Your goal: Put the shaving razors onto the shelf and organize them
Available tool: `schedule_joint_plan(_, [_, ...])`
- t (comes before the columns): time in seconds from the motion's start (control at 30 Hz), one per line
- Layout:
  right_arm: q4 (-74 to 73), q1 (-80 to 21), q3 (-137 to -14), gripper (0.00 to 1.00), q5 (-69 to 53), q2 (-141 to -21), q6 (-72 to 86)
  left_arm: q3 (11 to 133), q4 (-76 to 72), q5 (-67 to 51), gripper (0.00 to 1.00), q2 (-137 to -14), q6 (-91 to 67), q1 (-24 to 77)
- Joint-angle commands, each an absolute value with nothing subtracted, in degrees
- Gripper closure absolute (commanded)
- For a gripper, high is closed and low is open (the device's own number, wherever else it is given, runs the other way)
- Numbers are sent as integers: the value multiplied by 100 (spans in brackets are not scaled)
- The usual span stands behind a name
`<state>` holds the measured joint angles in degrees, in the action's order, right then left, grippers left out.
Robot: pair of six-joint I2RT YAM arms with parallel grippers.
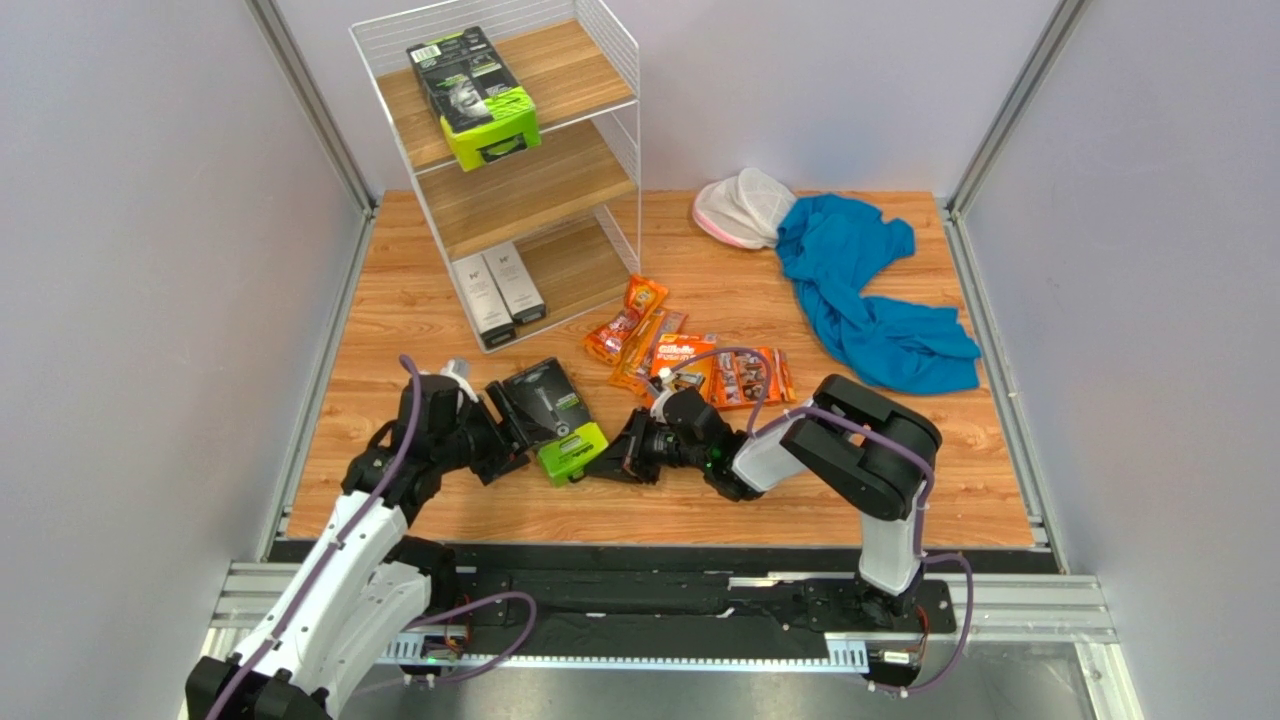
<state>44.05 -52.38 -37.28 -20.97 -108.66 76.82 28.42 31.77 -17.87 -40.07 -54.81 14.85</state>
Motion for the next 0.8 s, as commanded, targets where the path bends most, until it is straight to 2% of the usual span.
schedule_joint_plan(0.0, [4781, -5256, -3604, 100, -1899, -10662, 7805, 2549, 2795, -2021, 27, -3999, -5800, 1468])
schedule_joint_plan(0.33, [4562, -5247, -3621, 100, -1723, -9818, 7770, 1785, 1786, -2214, 26, -4086, -6696, 1468])
schedule_joint_plan(0.5, [4254, -5256, -3885, 100, -1767, -9765, 7681, 1284, 1426, -2171, 26, -3859, -7285, 1468])
schedule_joint_plan(0.67, [4579, -5256, -3753, 100, -1775, -9773, 7866, 572, 941, -1846, 25, -2814, -8138, 1468])
schedule_joint_plan(0.77, [4631, -5256, -3797, 100, -1819, -9774, 7919, 378, 1308, -1539, 24, -1945, -8332, 1468])
